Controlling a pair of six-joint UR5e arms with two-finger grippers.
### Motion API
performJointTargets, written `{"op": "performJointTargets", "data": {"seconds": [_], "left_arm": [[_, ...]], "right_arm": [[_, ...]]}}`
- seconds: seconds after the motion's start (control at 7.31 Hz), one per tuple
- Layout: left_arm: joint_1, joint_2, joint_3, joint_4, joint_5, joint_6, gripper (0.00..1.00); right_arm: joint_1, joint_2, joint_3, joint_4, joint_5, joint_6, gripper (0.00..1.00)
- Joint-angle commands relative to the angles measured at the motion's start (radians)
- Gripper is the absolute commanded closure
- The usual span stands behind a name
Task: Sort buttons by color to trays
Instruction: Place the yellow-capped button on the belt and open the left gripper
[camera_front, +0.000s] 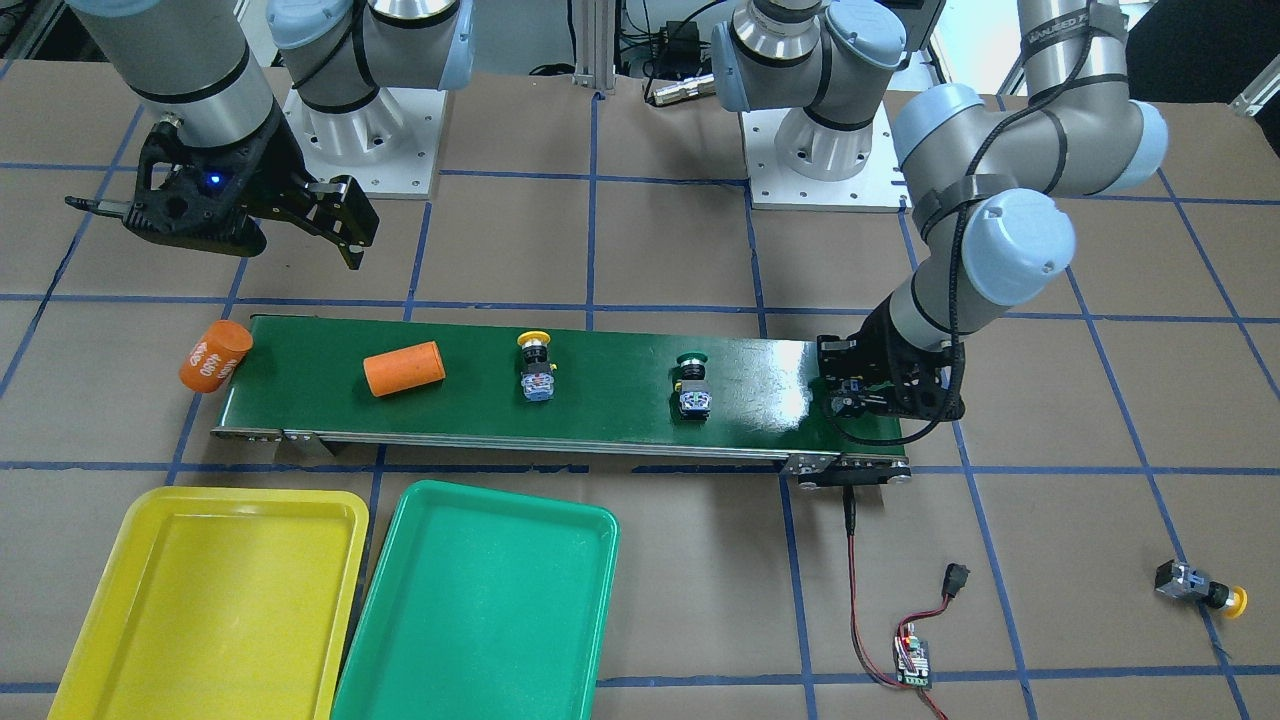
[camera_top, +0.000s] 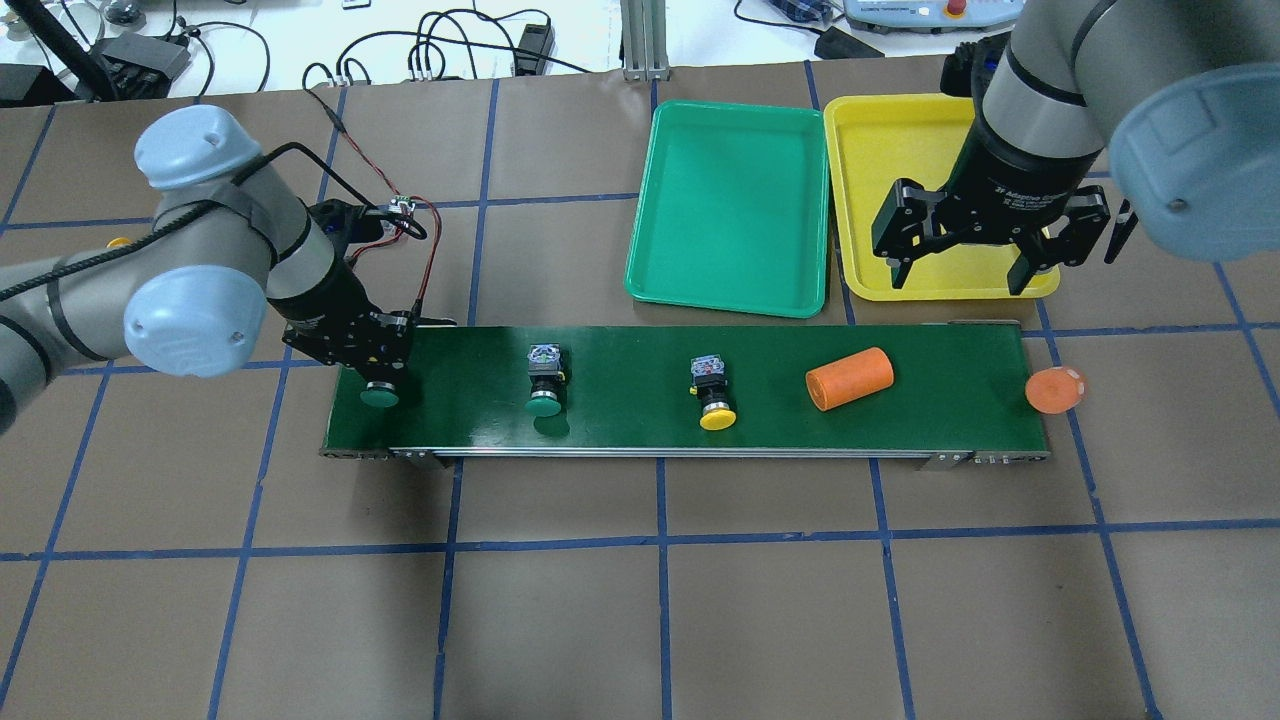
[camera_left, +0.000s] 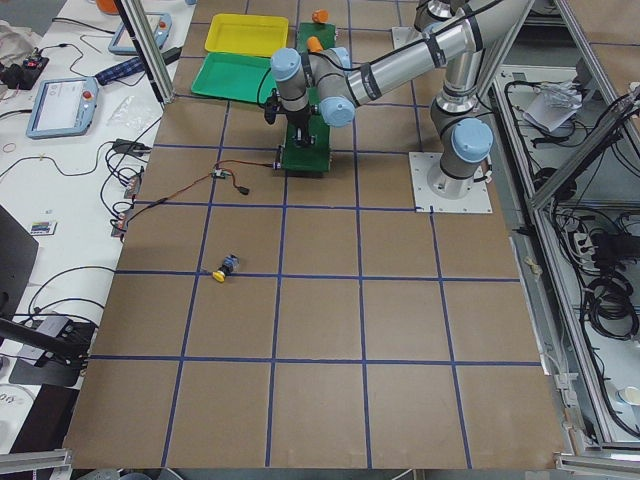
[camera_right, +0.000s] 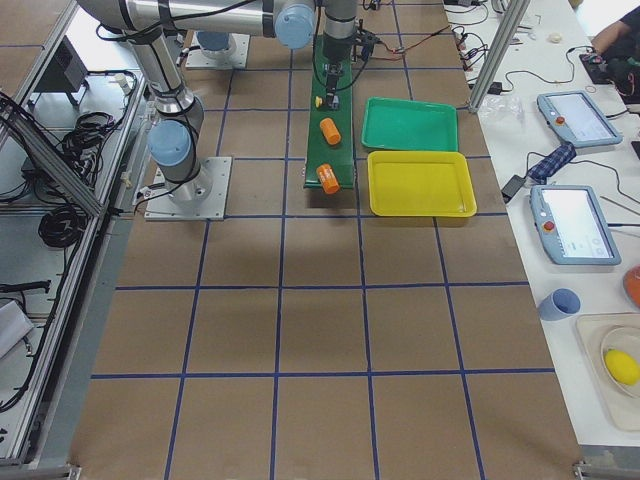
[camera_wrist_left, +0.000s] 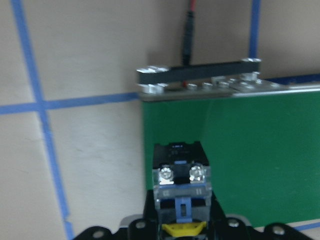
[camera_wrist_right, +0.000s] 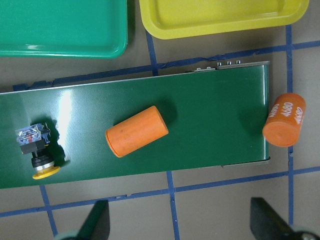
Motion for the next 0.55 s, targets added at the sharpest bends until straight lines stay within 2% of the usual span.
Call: {"op": "performJointTargets", "data": {"seconds": [0.0, 0.14, 0.27, 0.41], "left_arm": [[-0.029, -0.020, -0.056, 0.071, 0.001, -0.022, 0.50], [-0.033, -0.006, -0.051, 0.077, 0.001, -0.037, 0.00], [-0.035, 0.017, -0.033, 0.076, -0.003, -0.034, 0.00], [-0.030, 0.019, 0.016, 0.056, 0.004, -0.030, 0.00]], "right_arm": [[0.000, 0.002, 0.002, 0.003, 0.007, 0.007, 0.00], [0.005, 0.015, 0.006, 0.000, 0.006, 0.004, 0.00], [0.006, 0.061, 0.008, -0.020, 0.006, 0.006, 0.00], [0.009, 0.107, 0.011, -0.095, 0.009, 0.001, 0.00]]}}
